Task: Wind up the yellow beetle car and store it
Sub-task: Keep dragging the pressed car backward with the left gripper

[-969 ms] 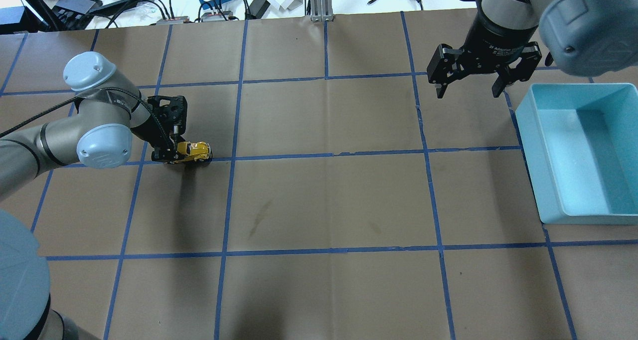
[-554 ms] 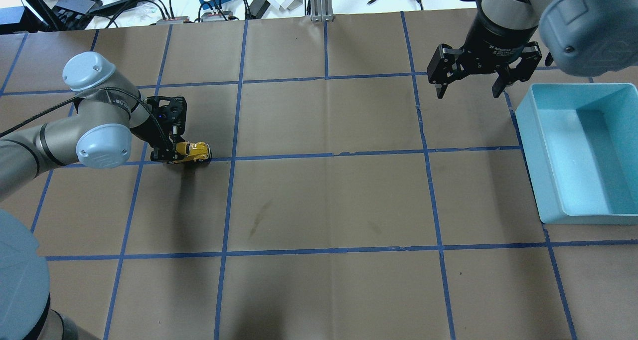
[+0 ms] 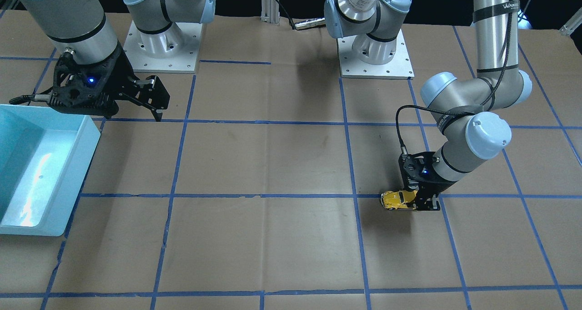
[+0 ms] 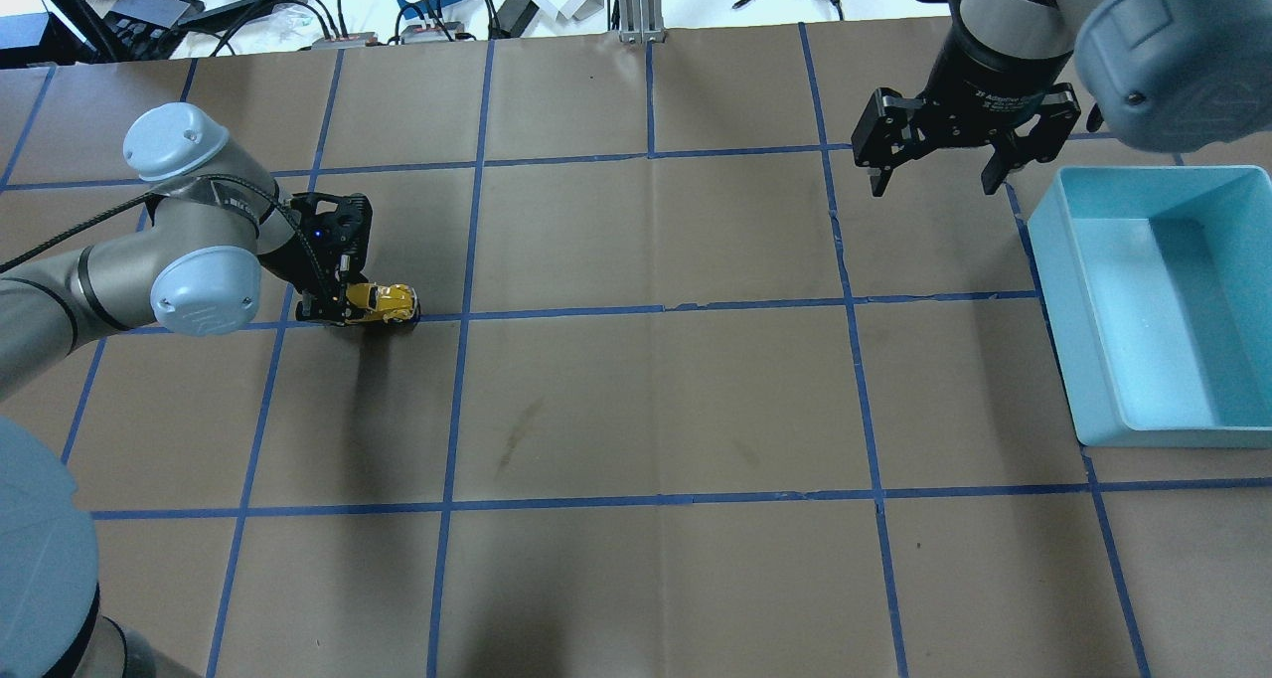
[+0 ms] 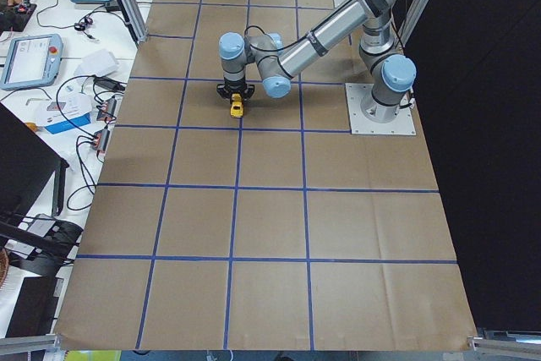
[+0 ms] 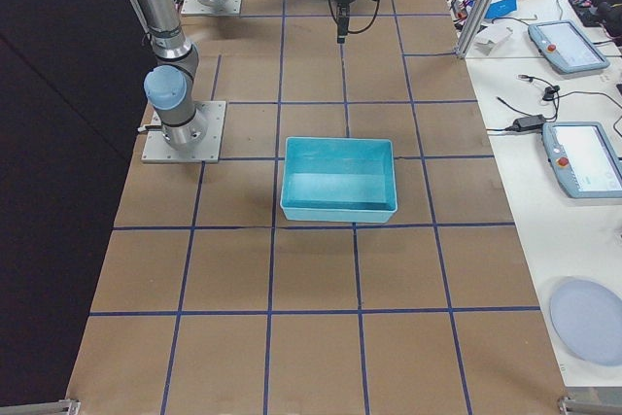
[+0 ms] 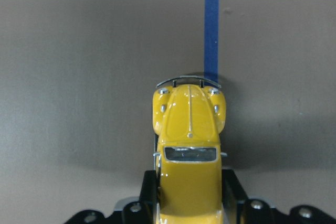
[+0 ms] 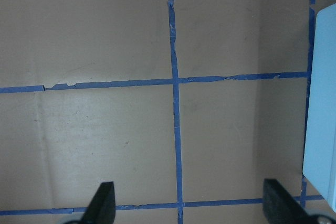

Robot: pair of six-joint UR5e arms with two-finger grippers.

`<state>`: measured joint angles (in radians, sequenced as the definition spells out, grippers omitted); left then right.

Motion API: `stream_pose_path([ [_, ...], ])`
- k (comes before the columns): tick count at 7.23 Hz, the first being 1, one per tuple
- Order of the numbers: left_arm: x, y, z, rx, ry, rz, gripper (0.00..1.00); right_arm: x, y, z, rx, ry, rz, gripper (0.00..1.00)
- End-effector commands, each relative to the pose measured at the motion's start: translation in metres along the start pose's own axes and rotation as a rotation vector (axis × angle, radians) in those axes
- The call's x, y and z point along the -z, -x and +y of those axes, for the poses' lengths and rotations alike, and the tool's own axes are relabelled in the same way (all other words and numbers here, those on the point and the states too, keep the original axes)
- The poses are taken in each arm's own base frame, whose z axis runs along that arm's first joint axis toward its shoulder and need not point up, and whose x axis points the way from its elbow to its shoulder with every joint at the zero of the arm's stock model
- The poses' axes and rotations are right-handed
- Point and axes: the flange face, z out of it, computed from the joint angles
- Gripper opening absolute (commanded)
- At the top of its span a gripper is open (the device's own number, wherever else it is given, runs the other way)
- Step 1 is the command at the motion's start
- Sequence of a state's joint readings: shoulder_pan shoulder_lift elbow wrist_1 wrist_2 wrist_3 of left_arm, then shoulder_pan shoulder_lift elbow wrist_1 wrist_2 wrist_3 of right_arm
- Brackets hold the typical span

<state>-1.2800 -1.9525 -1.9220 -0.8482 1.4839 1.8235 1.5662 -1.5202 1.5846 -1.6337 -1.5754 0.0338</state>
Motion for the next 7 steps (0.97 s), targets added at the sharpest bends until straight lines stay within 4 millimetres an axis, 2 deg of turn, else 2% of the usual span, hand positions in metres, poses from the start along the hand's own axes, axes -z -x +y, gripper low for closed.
stream_pose_path([
  [1, 0.001, 0.000, 0.013, 0.014, -0.001, 0.000, 0.29, 0.000, 0.000, 0.000, 0.002, 0.000, 0.002, 1.00],
  [2, 0.002, 0.000, 0.016, 0.015, 0.000, -0.002, 0.29, -0.001, -0.005, -0.001, 0.011, 0.003, 0.011, 1.00],
  [7, 0.002, 0.001, 0.026, -0.009, 0.006, -0.003, 0.29, -0.001, 0.001, -0.002, 0.014, -0.005, 0.000, 1.00],
])
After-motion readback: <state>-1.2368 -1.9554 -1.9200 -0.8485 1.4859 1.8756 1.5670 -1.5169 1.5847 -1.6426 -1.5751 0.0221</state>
